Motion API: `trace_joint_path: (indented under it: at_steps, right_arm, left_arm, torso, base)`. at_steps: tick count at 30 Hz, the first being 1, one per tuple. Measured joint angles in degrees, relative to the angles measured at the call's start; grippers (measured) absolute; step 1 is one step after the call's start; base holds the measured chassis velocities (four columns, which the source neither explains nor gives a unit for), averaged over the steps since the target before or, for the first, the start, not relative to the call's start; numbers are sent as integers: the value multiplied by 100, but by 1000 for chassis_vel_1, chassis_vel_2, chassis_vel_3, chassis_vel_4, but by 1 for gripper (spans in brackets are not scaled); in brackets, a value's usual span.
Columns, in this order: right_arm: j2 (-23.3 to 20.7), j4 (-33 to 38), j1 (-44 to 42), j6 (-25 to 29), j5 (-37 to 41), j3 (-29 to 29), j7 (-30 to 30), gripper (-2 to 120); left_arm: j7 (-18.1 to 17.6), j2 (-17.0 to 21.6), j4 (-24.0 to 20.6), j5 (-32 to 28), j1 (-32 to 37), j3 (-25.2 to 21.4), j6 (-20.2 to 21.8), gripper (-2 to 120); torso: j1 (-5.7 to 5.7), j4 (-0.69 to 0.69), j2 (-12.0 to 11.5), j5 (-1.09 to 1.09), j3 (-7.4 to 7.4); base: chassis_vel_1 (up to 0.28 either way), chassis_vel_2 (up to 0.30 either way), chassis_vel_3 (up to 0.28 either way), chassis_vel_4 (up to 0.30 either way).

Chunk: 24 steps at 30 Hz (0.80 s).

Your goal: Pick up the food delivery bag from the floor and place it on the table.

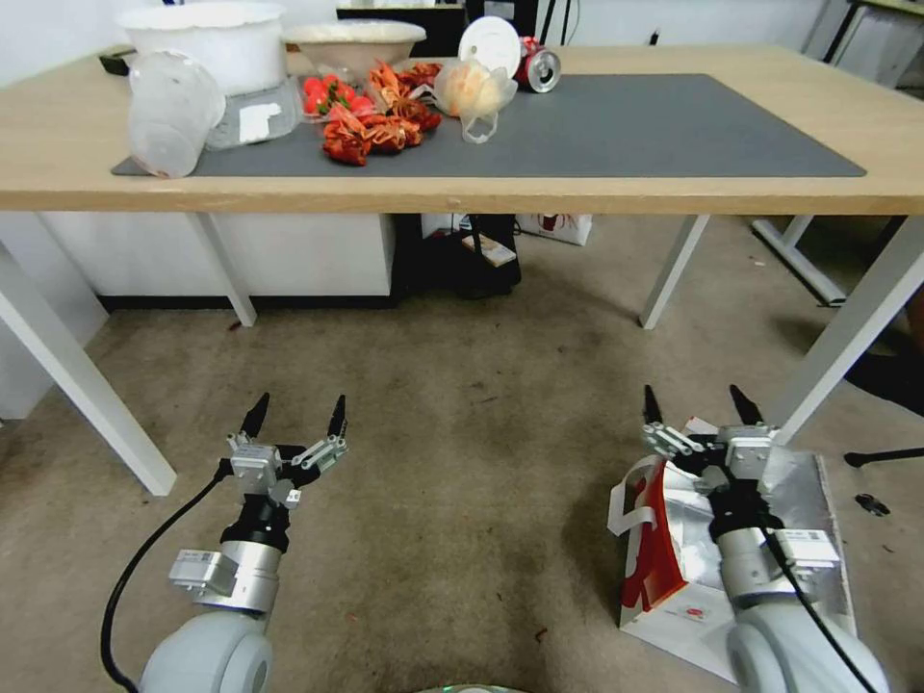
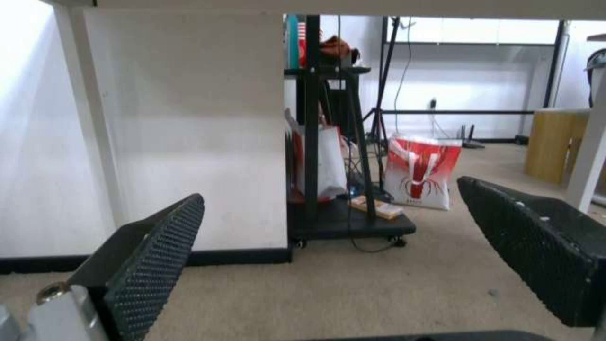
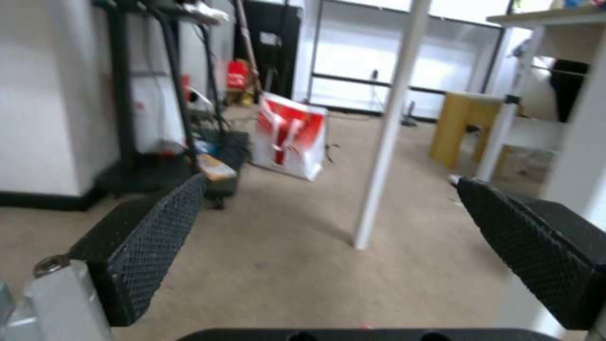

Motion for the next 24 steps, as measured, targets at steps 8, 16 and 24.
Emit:
trace_joint_path:
  at_steps: [8,16,24]
  right_arm:
    - [-175,-492,-1,132,467,818,-125,100]
    - [-348,-924,122,221,740,1243,-200,100]
    - [-473,-1283,315,237,781,1487,-218,100]
  left_arm:
    - [-2,19,265,2,-63,-1,7,100]
    - [-77,8,372,14,-213,37,129,100]
    - [-95,13,452,9,-241,5,137,100]
  torso:
    - [1,0,7,-1,0]
    - [2,0,12,-1,0]
    - [2,0,15,-2,0]
  base:
    - [0,0,0,0]
    - [0,0,0,0]
    - [0,0,0,0]
